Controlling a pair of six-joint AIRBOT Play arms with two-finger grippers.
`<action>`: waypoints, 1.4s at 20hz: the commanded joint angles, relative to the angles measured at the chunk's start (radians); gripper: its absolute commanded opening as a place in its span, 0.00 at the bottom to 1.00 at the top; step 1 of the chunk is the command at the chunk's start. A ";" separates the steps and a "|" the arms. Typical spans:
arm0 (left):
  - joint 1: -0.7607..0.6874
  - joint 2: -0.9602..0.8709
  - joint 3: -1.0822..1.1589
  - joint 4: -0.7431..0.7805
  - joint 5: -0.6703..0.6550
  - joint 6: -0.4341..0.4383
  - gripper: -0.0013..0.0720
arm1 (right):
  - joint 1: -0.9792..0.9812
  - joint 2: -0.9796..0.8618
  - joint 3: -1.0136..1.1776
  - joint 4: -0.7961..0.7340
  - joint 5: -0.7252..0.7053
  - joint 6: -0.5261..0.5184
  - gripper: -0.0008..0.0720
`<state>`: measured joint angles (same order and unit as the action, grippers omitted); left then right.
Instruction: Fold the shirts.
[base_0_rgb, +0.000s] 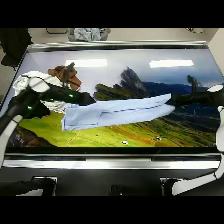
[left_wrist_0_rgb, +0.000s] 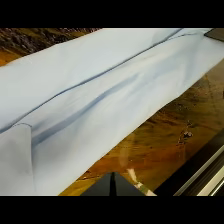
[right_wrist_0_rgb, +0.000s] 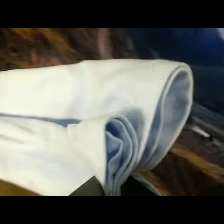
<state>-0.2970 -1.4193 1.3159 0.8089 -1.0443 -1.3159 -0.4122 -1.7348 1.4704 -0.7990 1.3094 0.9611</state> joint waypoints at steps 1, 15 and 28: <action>-0.116 -0.093 -0.033 -0.019 0.171 -0.118 0.06 | 0.000 0.170 0.000 0.028 0.097 -0.024 0.08; -0.415 -0.562 0.201 -0.895 0.293 0.050 0.05 | 0.000 0.663 0.000 0.045 0.285 0.046 0.08; -0.116 -0.257 0.326 -0.201 -0.100 -0.028 0.05 | 0.293 0.518 0.000 0.051 0.106 0.048 0.08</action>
<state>-0.5545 -1.8420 1.6367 0.2539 -0.9585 -1.3029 -0.2363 -1.1645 1.4704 -0.7483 1.5032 1.0096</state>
